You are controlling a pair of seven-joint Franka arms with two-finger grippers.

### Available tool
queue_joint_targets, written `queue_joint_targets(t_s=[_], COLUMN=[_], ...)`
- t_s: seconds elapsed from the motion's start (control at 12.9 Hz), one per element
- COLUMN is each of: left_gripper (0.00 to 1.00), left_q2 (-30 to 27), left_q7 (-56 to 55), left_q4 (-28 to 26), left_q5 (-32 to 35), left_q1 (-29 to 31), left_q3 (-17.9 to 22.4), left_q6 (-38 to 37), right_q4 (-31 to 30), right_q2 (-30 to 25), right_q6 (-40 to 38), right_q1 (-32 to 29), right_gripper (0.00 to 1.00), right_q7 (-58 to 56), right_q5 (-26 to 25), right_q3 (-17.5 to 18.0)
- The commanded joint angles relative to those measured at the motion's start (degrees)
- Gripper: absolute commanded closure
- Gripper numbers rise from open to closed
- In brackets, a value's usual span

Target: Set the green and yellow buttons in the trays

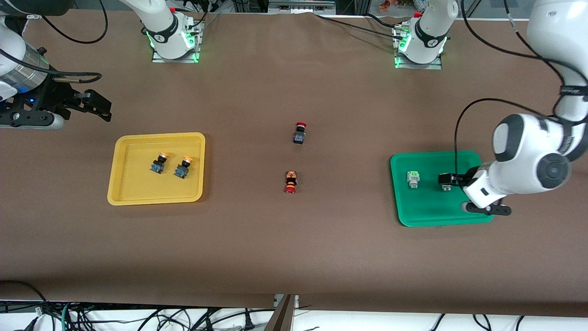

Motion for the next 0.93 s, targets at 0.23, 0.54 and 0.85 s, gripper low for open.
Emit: queue_joint_targets(t_s=[0.23, 0.54, 0.85], left_gripper=[0.0, 0.0, 0.0], left_q2=[0.1, -8.9, -17.1], left_q7=[-0.3, -0.4, -1.5], left_q4=[18.2, 19.6, 15.2], left_q5=[-0.8, -0.2, -2.6], left_q1=[-1.3, -2.5, -12.6], left_q3=[-0.1, 2.0, 13.4], left_q6=[-16.7, -18.0, -20.7], right_q4=[1.3, 1.3, 1.3], right_q2=[0.5, 0.5, 0.5], right_q6=[-0.2, -0.5, -0.6], right_q1=[0.0, 0.0, 0.0], right_gripper=[0.0, 0.0, 0.0], right_q7=[-0.5, -0.5, -0.5], right_q5=[0.8, 0.8, 0.8], right_q3=[-0.1, -0.2, -0.1])
